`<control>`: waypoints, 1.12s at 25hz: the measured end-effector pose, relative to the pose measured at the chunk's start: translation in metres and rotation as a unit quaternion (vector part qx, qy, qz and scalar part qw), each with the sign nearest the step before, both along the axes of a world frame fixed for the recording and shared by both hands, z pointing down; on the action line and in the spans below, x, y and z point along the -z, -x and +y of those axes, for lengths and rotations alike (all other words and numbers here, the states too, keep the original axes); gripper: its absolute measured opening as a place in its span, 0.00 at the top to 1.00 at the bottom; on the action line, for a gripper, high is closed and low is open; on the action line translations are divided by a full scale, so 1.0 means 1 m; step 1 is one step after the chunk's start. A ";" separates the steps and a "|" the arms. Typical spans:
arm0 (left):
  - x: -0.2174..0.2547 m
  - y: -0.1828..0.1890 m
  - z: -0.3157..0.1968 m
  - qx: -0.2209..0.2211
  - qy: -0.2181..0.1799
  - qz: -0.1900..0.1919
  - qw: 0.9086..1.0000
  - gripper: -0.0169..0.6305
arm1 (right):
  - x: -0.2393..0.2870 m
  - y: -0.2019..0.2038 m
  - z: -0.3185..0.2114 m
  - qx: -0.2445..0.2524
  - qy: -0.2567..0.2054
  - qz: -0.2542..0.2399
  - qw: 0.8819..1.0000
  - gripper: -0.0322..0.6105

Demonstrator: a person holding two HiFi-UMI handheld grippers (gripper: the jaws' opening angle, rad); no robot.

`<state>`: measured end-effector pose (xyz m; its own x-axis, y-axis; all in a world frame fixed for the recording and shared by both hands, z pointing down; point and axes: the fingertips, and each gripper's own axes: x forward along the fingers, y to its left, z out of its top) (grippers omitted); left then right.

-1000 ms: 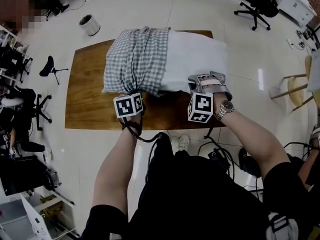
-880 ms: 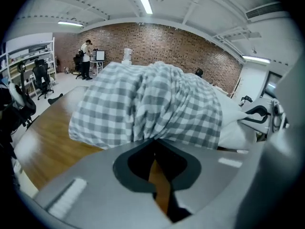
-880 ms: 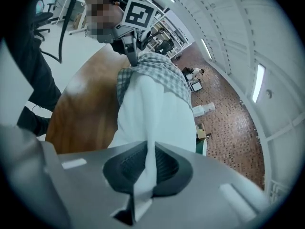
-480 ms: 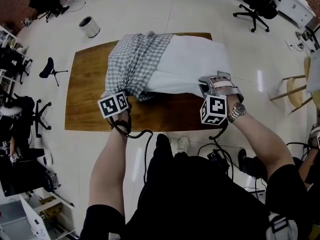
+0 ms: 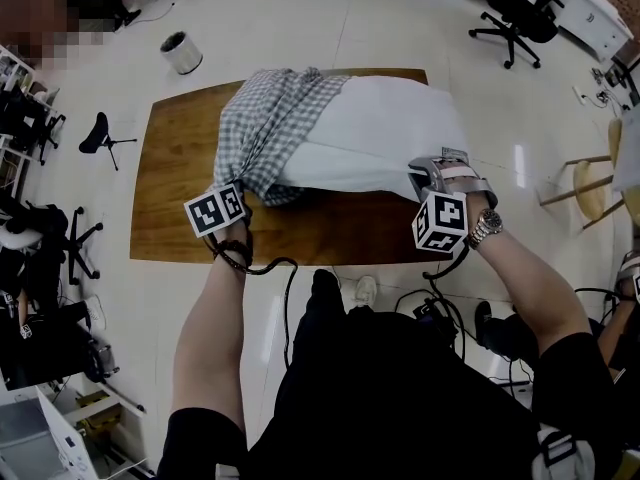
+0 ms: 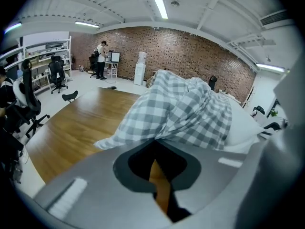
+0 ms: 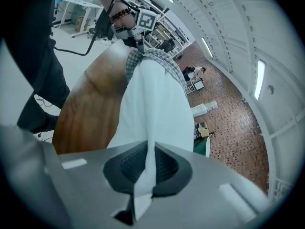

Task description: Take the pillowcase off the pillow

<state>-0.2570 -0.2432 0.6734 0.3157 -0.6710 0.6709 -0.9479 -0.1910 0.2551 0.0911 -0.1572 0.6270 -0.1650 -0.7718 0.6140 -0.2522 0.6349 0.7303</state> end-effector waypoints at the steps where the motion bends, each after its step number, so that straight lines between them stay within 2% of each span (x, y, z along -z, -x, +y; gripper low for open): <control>1: -0.001 0.002 0.000 0.001 0.000 -0.001 1.000 0.96 | -0.001 -0.003 0.001 0.000 0.001 -0.001 1.000 0.93; 7: -0.006 0.012 -0.001 0.005 0.008 -0.003 1.000 0.96 | -0.006 0.003 0.003 0.001 0.015 -0.012 1.000 0.93; 11: -0.011 0.004 0.012 -0.019 0.000 -0.011 1.000 0.95 | -0.008 0.011 0.009 0.011 0.019 -0.039 0.999 0.90; 13: -0.013 0.000 0.019 -0.032 -0.007 -0.020 0.999 0.89 | -0.010 0.016 0.014 0.018 0.030 -0.061 0.998 0.81; 16: -0.010 0.004 0.025 -0.045 -0.017 -0.034 0.998 0.82 | -0.002 0.031 0.025 0.041 0.056 -0.119 0.990 0.61; 19: 0.004 0.014 0.028 -0.043 -0.032 -0.041 0.998 0.78 | 0.021 0.043 0.032 0.058 0.071 -0.177 0.980 0.58; 22: 0.022 0.026 0.031 -0.026 -0.055 -0.044 0.997 0.82 | 0.042 0.047 0.034 0.060 0.078 -0.220 0.971 0.58; 28: 0.051 0.034 0.036 -0.019 -0.084 -0.053 0.995 0.82 | 0.050 0.056 0.036 0.060 0.077 -0.225 0.969 0.58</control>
<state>-0.2913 -0.2074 0.6220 0.2762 -0.7661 0.5804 -0.9591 -0.2584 0.1155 0.0355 -0.1209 0.5767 -0.5259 -0.6348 0.5660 -0.4402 0.7726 0.4575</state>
